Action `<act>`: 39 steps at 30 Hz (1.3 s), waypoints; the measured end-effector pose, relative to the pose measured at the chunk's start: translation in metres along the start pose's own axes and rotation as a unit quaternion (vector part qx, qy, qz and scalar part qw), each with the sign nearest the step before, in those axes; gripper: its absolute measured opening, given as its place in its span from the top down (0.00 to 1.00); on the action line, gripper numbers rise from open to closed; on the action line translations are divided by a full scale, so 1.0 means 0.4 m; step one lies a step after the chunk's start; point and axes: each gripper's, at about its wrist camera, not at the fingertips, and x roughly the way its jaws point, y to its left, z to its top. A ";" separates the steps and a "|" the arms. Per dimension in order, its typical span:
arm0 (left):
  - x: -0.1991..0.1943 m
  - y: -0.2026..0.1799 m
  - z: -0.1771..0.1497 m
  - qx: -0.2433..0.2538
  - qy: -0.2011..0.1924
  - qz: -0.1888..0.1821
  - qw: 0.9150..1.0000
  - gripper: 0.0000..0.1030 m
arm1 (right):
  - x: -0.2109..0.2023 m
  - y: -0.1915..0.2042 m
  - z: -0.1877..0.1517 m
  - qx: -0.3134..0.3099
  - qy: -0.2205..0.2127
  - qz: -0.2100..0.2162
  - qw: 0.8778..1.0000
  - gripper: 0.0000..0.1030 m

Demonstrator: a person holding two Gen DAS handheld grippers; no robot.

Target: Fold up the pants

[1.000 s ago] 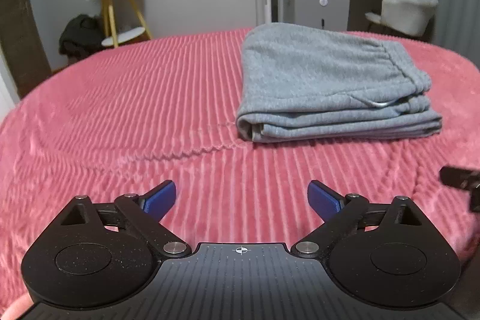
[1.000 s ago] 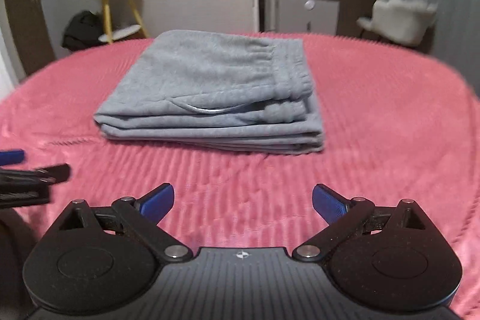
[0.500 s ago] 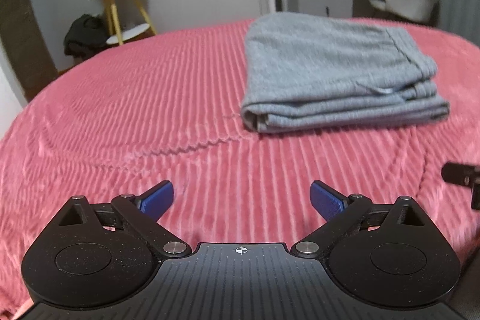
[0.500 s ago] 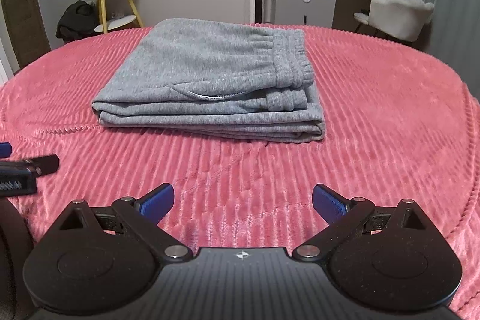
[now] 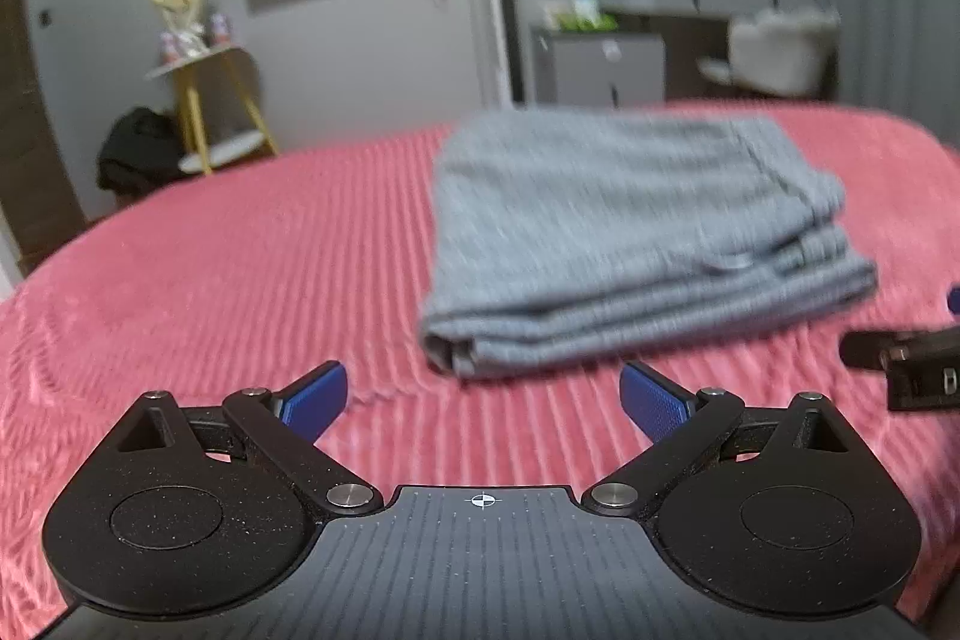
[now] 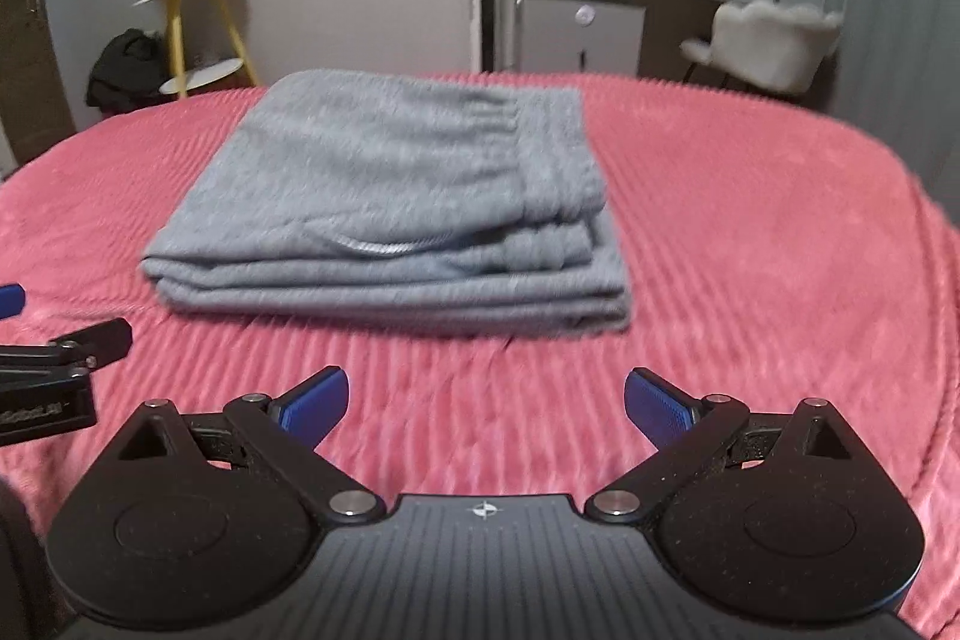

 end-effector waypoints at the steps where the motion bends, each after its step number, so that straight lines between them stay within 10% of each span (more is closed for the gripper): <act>1: 0.009 -0.002 -0.001 0.001 0.007 -0.005 1.000 0.03 | 0.008 -0.001 0.001 0.003 0.002 0.000 1.000 0.04; 39: 0.030 0.048 -0.032 -0.079 0.061 -0.048 0.994 0.03 | 0.002 0.015 -0.012 -0.005 -0.019 0.008 1.000 0.04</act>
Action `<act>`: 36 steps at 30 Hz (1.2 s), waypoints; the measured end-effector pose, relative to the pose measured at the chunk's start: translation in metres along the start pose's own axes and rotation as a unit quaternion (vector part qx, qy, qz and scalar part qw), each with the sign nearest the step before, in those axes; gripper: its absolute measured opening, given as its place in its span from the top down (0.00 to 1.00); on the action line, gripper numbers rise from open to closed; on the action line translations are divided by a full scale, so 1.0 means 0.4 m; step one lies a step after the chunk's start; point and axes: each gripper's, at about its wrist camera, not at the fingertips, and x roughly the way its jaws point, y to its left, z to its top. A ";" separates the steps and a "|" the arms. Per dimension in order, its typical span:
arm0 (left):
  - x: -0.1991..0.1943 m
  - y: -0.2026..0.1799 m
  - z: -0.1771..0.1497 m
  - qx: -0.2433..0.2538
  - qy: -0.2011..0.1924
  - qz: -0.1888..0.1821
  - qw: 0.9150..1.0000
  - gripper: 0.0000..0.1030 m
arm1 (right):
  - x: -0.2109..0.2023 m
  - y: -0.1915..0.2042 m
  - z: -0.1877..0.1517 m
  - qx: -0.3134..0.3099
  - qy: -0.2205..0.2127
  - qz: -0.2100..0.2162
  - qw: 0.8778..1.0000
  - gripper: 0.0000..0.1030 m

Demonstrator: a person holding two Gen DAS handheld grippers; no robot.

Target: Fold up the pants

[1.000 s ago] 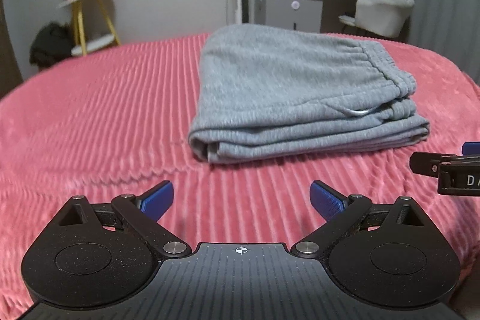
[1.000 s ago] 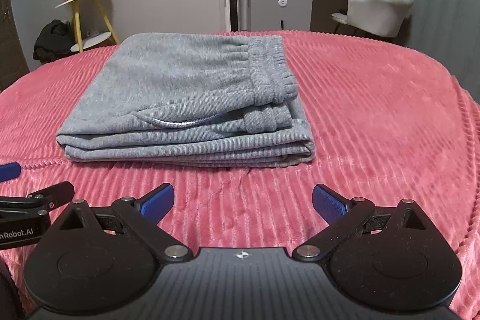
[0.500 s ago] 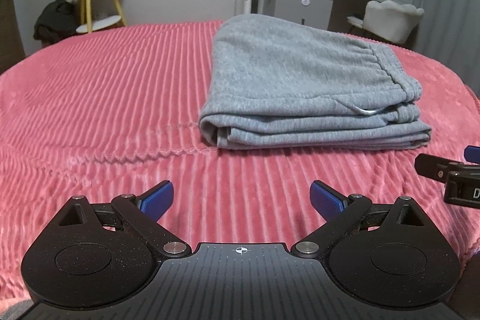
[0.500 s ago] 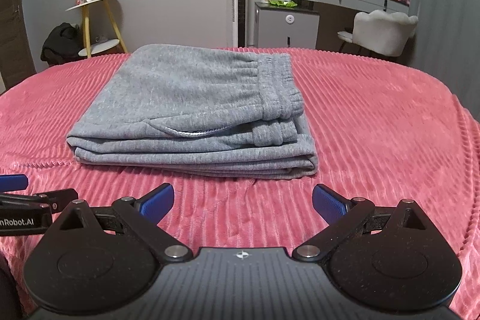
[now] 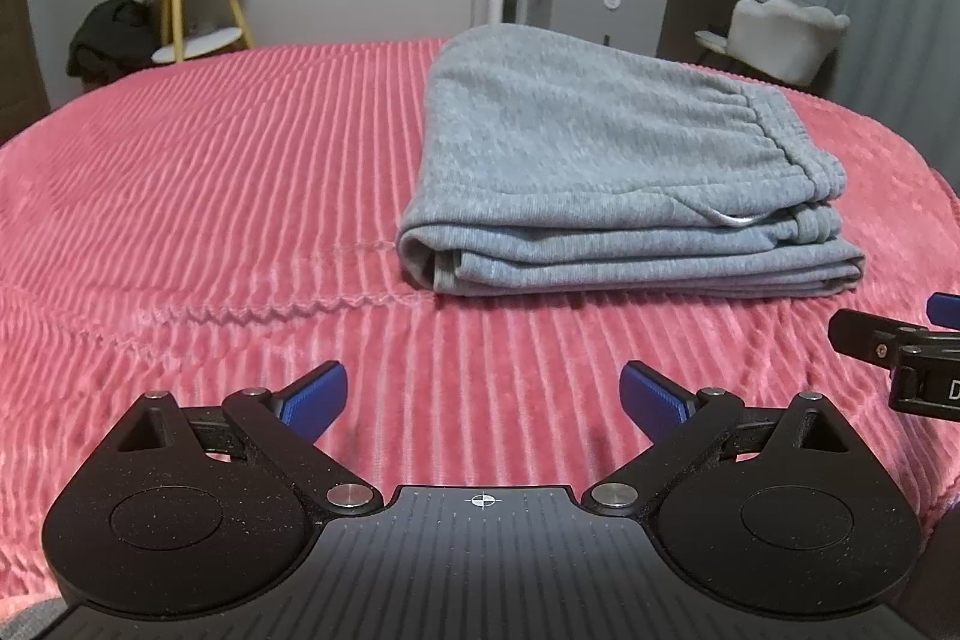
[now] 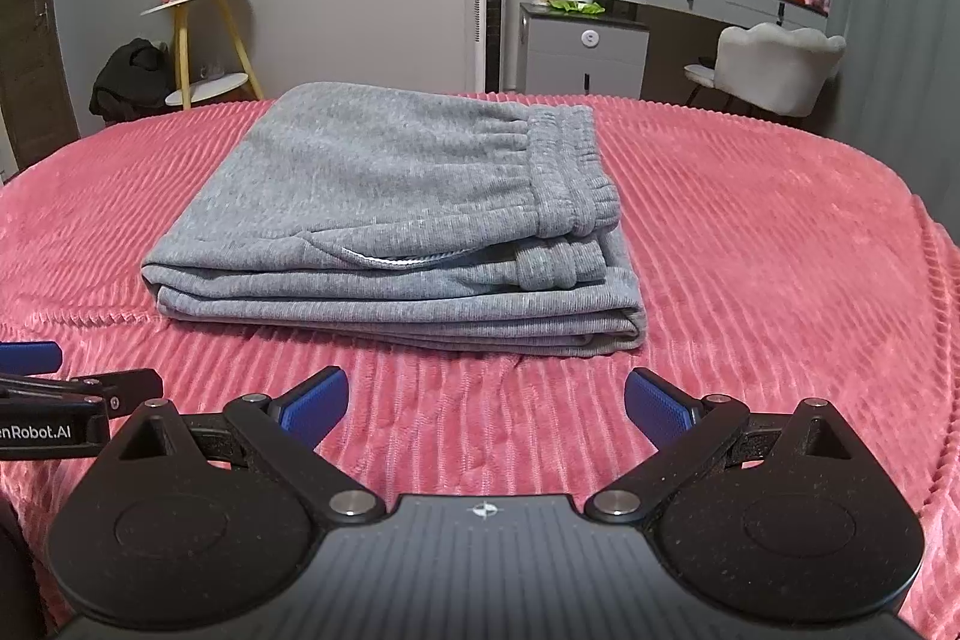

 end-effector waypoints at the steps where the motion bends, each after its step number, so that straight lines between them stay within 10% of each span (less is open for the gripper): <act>1: 0.001 0.000 0.000 0.000 0.001 0.000 1.000 0.03 | 0.000 0.000 0.000 0.001 0.000 0.000 1.000 0.04; 36: 0.004 -0.002 -0.002 0.000 0.002 -0.001 1.000 0.03 | 0.000 -0.003 -0.001 0.007 0.003 0.001 1.000 0.04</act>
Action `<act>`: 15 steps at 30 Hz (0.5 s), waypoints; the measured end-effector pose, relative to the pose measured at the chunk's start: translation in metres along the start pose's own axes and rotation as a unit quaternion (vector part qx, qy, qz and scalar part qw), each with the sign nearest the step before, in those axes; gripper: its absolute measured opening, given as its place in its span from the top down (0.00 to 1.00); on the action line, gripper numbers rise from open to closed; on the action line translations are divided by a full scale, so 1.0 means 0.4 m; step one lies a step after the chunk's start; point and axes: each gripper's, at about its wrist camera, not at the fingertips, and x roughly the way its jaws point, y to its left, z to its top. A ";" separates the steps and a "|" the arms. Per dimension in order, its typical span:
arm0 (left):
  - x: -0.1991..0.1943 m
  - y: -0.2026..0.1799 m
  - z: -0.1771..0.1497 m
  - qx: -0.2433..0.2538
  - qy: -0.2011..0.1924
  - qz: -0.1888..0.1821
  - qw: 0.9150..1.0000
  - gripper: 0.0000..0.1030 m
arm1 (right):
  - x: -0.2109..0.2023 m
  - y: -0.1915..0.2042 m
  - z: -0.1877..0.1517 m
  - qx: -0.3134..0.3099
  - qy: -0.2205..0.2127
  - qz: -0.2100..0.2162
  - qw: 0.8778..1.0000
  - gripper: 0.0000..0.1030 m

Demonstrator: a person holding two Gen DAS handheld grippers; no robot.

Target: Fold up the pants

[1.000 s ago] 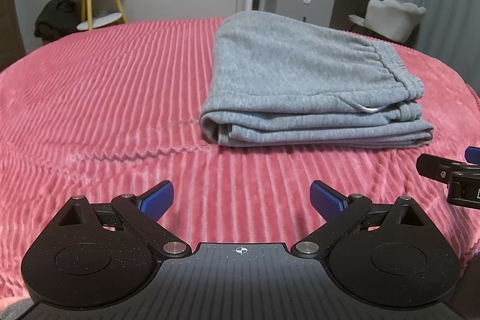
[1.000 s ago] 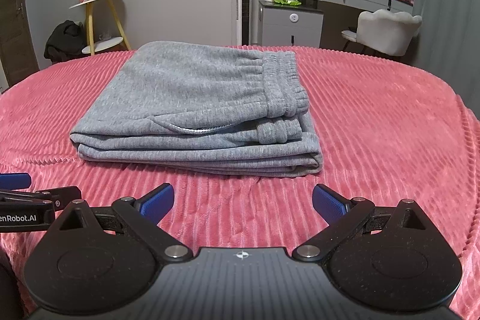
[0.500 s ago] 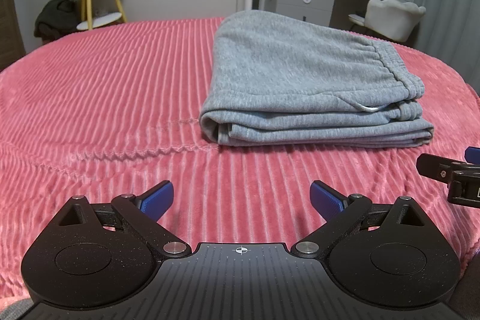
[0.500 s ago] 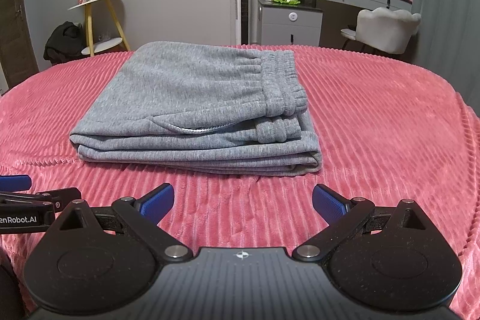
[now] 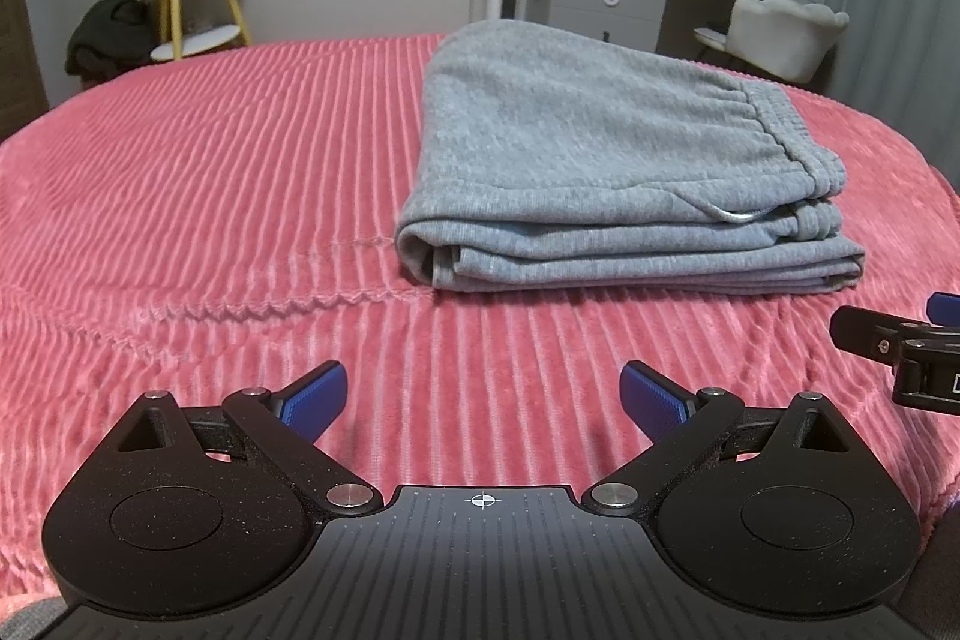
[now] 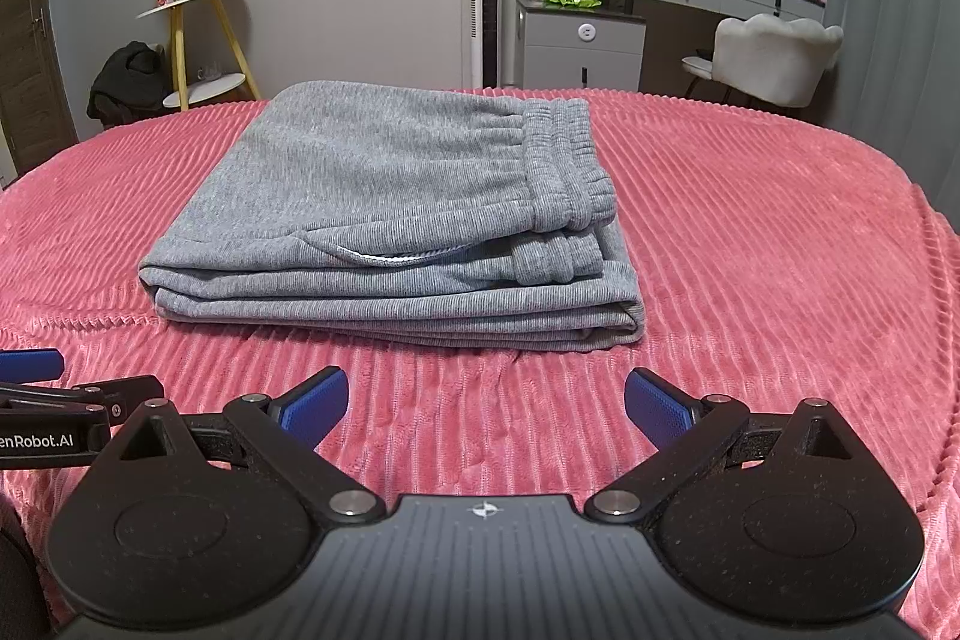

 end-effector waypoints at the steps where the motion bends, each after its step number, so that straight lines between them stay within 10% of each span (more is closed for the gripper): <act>1: 0.000 0.000 0.000 0.000 0.000 0.000 1.000 0.03 | 0.000 0.000 0.000 0.000 0.000 0.000 1.000 0.04; 15: -0.001 0.002 0.001 -0.001 0.000 -0.001 1.000 0.03 | 0.002 -0.001 0.000 0.000 -0.001 0.001 1.000 0.04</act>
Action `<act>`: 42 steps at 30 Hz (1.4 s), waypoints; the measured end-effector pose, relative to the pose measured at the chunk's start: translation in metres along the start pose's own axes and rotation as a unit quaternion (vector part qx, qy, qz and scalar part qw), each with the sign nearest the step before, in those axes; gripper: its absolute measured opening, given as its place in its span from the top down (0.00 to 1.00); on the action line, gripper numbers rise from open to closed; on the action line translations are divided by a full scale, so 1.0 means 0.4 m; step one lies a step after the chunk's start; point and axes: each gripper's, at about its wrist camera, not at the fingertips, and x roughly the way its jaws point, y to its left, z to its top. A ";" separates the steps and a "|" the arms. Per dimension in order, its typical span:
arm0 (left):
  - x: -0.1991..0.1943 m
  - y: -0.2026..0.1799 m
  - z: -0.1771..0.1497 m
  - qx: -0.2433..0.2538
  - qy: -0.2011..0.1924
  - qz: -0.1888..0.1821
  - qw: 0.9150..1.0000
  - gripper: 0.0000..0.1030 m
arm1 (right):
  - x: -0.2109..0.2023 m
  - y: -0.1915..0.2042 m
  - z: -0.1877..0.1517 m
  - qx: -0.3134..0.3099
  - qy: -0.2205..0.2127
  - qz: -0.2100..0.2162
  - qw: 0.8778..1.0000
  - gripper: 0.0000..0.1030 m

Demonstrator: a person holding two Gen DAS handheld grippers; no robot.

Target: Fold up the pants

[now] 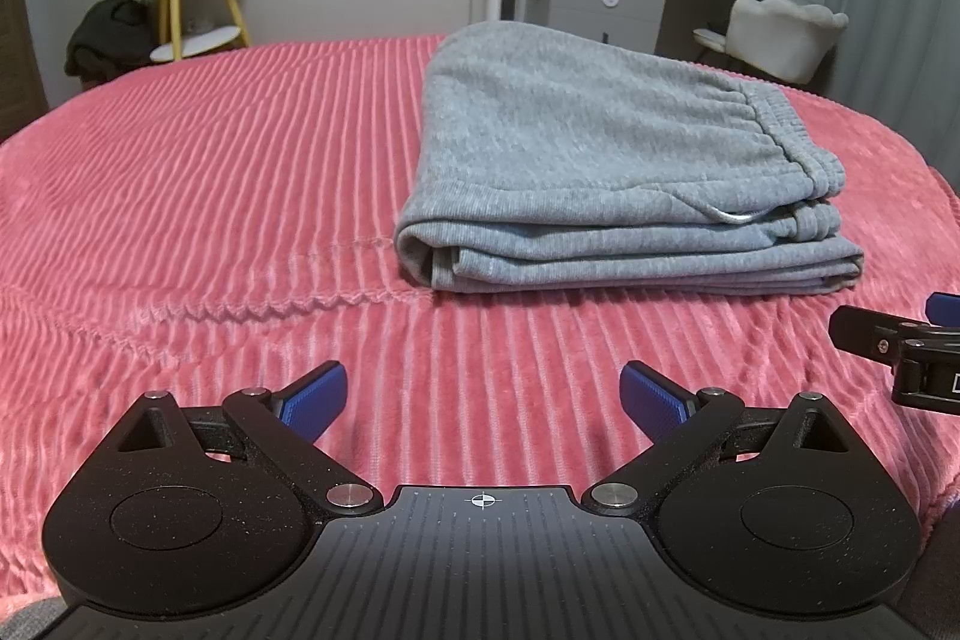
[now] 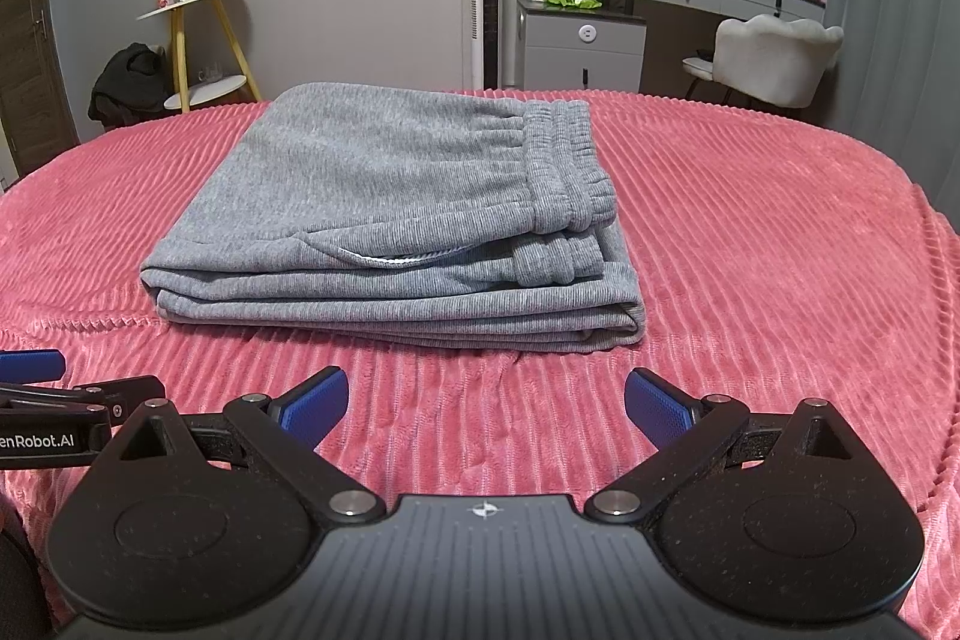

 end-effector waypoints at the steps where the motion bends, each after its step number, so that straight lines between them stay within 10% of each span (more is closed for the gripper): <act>1: 0.000 0.000 0.000 0.000 0.000 0.000 1.000 0.03 | 0.000 0.000 0.000 0.000 0.000 0.000 1.000 0.04; 42: -0.006 -0.005 0.000 -0.001 -0.004 0.002 1.000 0.03 | -0.004 0.005 -0.001 0.001 -0.002 0.001 1.000 0.04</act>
